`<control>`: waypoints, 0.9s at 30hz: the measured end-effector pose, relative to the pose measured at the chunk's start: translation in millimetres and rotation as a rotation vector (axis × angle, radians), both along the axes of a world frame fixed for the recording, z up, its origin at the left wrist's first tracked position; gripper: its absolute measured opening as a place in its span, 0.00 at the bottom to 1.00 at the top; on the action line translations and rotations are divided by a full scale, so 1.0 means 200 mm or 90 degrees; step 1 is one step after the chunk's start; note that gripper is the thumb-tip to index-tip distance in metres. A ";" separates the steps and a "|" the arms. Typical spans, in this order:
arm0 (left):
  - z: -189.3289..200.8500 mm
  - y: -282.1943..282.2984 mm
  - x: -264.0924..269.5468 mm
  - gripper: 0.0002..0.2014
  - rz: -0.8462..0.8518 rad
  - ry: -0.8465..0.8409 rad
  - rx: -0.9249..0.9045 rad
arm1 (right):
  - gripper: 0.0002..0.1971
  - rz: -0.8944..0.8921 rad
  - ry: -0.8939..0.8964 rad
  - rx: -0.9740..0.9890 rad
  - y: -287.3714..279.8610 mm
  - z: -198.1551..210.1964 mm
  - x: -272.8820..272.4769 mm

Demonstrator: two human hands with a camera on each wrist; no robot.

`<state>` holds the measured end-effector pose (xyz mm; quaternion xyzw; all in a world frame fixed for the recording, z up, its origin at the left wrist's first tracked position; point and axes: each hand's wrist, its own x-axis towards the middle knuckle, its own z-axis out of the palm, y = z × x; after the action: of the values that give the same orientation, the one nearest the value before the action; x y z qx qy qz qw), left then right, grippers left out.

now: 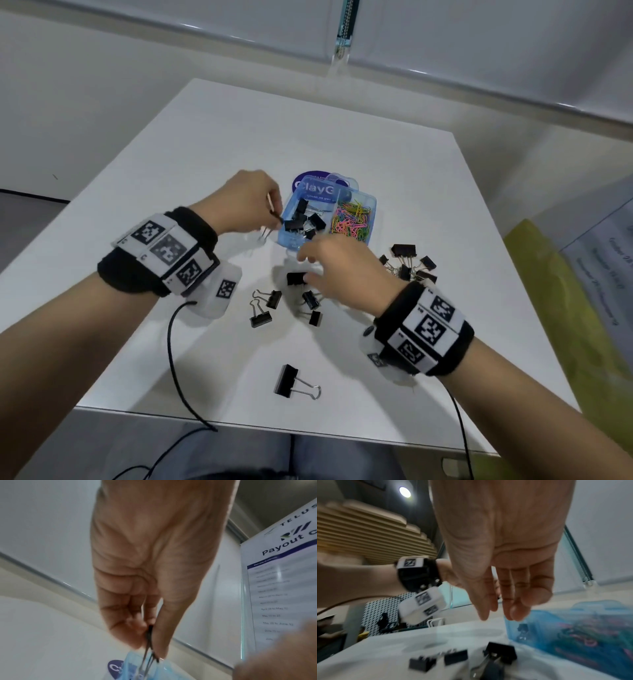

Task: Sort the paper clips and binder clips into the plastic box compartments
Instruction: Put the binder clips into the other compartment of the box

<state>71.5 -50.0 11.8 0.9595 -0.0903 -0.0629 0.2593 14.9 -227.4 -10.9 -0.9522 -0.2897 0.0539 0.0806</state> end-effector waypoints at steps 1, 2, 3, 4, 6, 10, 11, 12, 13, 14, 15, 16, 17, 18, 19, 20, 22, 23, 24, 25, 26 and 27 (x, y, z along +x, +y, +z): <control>0.01 -0.02 0.01 0.07 0.001 -0.046 -0.019 | 0.15 0.015 0.012 -0.035 0.00 -0.03 -0.03; 0.02 -0.04 0.02 0.09 0.000 -0.077 -0.029 | 0.17 0.026 0.028 -0.059 0.01 -0.05 -0.04; 0.01 -0.06 0.03 0.12 0.001 -0.093 -0.031 | 0.17 0.037 0.041 -0.072 0.02 -0.08 -0.05; 0.00 -0.07 0.03 0.13 0.003 -0.098 -0.026 | 0.16 0.044 0.048 -0.080 0.03 -0.10 -0.06; -0.03 -0.08 0.00 0.14 -0.003 -0.091 0.002 | 0.16 0.053 0.045 -0.088 0.04 -0.14 -0.05; -0.08 -0.06 -0.08 0.15 -0.113 0.053 0.112 | 0.17 0.049 0.037 -0.081 0.07 -0.18 -0.02; -0.09 -0.04 -0.10 0.18 -0.158 0.103 0.144 | 0.16 0.042 0.037 -0.075 0.08 -0.18 0.00; -0.11 -0.03 -0.13 0.21 -0.197 0.150 0.169 | 0.16 0.031 0.047 -0.064 0.08 -0.18 0.01; -0.12 -0.02 -0.15 0.24 -0.224 0.194 0.187 | 0.16 0.020 0.064 -0.047 0.08 -0.18 0.02; -0.12 -0.01 -0.17 0.28 -0.242 0.231 0.201 | 0.15 0.013 0.085 -0.028 0.08 -0.18 0.02; -0.14 -0.01 -0.19 0.31 -0.256 0.258 0.215 | 0.14 0.010 0.100 -0.008 0.07 -0.17 0.02; -0.15 0.00 -0.20 0.34 -0.267 0.275 0.231 | 0.13 0.008 0.111 0.009 0.07 -0.17 0.02; -0.16 0.00 -0.21 0.36 -0.276 0.285 0.249 | 0.13 0.005 0.118 0.020 0.06 -0.17 0.01; -0.18 0.00 -0.22 0.37 -0.283 0.290 0.265 | 0.14 0.003 0.124 0.021 0.06 -0.17 0.01; -0.19 0.00 -0.23 0.38 -0.289 0.289 0.278 | 0.14 0.001 0.129 0.015 0.05 -0.17 0.01; -0.20 0.00 -0.23 0.38 -0.293 0.283 0.282 | 0.13 -0.002 0.134 0.008 0.05 -0.17 0.01; -0.23 -0.01 -0.23 0.36 -0.301 0.263 0.264 | 0.13 -0.004 0.143 0.009 0.03 -0.17 0.02; -0.24 -0.01 -0.23 0.33 -0.301 0.250 0.244 | 0.13 -0.003 0.144 0.006 0.02 -0.18 0.02; -0.24 -0.02 -0.23 0.30 -0.301 0.234 0.226 | 0.15 0.000 0.146 -0.002 0.00 -0.18 0.02; -0.25 -0.02 -0.23 0.27 -0.303 0.215 0.212 | 0.15 0.005 0.148 -0.006 -0.01 -0.18 0.01; -0.25 -0.03 -0.22 0.24 -0.304 0.196 0.203 | 0.15 0.010 0.154 -0.004 -0.03 -0.17 0.01; -0.25 -0.03 -0.22 0.23 -0.304 0.180 0.197 | 0.14 0.015 0.161 0.003 -0.04 -0.17 0.00</control>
<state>27.6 -56.1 -38.1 0.9212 -0.2651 -0.2676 0.0981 15.4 -234.7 -45.3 -0.9341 -0.2888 0.1736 0.1178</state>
